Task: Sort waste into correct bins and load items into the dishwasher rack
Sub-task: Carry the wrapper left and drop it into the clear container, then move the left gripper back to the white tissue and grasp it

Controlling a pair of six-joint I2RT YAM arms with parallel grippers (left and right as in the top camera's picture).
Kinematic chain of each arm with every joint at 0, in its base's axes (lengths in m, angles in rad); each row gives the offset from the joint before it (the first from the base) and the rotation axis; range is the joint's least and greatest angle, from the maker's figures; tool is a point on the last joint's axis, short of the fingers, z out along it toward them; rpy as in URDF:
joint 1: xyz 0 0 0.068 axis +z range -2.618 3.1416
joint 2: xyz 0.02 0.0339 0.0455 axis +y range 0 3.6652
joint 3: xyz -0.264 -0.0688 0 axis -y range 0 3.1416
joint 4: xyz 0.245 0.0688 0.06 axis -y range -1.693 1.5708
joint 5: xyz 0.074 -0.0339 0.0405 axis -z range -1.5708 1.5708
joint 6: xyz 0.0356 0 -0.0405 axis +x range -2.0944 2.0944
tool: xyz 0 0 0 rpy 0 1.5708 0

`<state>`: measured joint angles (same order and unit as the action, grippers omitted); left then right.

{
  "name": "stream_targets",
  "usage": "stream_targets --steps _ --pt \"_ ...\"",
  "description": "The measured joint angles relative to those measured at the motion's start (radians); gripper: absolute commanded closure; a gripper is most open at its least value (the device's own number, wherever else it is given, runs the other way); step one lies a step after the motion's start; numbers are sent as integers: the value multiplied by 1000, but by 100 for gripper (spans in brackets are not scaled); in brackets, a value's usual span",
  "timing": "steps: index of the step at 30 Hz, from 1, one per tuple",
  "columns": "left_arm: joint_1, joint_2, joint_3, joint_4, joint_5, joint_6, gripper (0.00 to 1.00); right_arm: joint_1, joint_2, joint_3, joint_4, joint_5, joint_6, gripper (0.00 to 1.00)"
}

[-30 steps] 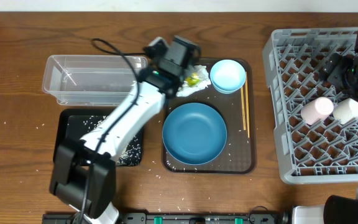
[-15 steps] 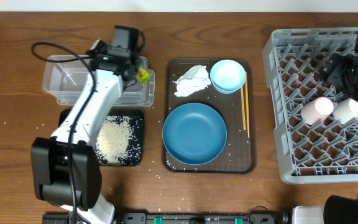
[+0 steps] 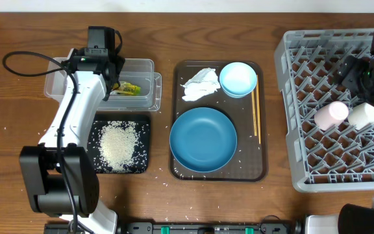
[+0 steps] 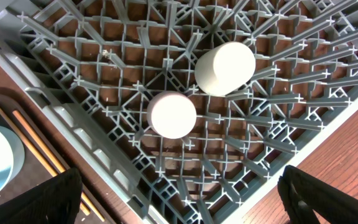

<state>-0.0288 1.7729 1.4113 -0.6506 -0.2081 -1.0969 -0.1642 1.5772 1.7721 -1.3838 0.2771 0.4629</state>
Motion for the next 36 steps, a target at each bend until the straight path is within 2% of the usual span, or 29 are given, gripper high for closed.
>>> stream_targets --steps 5,9,13,20,25,31,36 --pt "-2 0 0 4 93 16 15 0 0 0 0 0 0 1" --pt "-28 0 -1 52 224 116 15 0 0 0 0 0 0 1" --pt "-105 0 -1 60 285 205 15 0 0 0 0 0 0 1" --pt "-284 0 -1 97 197 283 15 0 0 0 0 0 0 1" --pt "-386 0 -1 147 116 419 14 0 0 0 0 0 0 1" --pt "-449 6 -1 185 88 570 14 0 0 0 0 0 0 1" --pt "-453 66 -1 207 95 643 14 0 0 0 0 0 0 1"
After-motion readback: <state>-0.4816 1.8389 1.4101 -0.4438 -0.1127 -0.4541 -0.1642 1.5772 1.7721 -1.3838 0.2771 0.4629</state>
